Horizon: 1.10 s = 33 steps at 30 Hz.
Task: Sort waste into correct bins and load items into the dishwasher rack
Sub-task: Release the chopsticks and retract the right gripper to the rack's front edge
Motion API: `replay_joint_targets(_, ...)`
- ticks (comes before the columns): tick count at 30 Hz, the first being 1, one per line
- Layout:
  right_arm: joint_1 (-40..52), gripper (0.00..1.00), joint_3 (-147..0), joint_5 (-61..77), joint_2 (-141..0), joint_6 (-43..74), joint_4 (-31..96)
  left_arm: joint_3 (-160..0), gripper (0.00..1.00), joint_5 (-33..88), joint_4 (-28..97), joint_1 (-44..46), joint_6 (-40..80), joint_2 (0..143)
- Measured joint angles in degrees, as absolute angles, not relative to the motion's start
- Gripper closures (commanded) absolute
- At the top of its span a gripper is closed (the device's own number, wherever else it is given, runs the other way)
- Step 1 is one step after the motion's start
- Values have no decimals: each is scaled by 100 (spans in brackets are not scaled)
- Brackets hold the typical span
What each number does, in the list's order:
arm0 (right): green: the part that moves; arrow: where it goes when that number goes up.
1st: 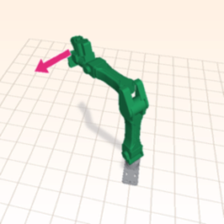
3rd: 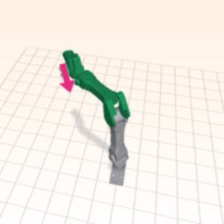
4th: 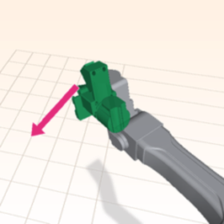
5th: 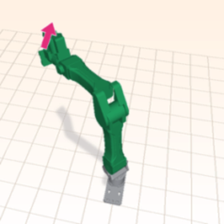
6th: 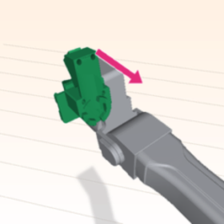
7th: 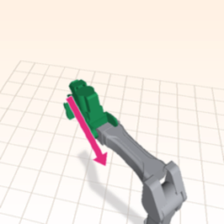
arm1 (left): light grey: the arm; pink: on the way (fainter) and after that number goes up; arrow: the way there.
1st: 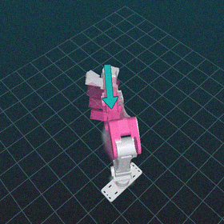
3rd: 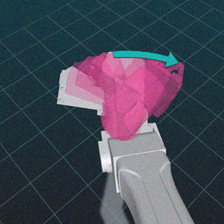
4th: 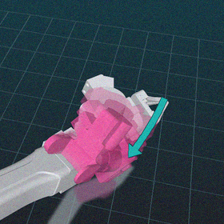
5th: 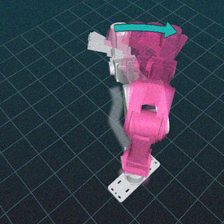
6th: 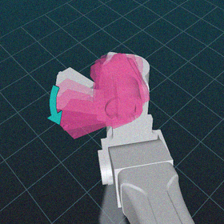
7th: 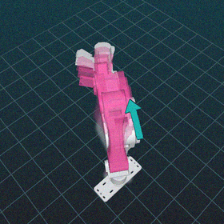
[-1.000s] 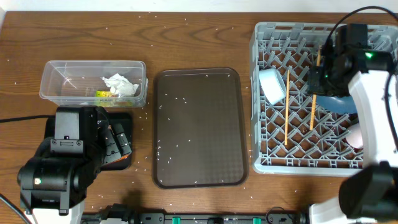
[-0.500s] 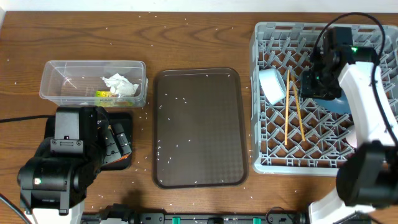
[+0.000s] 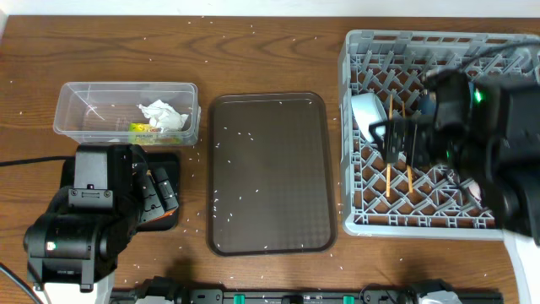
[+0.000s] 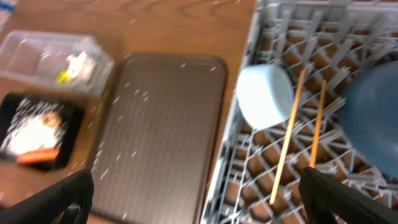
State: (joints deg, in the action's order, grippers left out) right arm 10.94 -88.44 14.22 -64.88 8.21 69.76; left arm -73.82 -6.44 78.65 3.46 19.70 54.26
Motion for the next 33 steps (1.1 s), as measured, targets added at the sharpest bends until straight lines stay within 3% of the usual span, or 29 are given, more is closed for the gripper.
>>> replay_joint_targets(11, 1208, 1, -8842, 666, -5227, 377, 7747, -7382, 2, -644, 7867, 346, 1970, 5426)
replay_joint_targets(16, 1216, 1, -8569, 228, -4593, 130, 7199, -7382, 2, -644, 7867, 346, 1970, 5426)
replay_joint_targets(25, 784, 1, -5841, 3, -3094, -427, 4591, -7400, 2, -646, 7867, 346, 1970, 5426)
replay_joint_targets(33, 770, 1, -3264, -5, -1813, -506, 3638, -7408, 2, -646, 7867, 346, 1970, 5426)
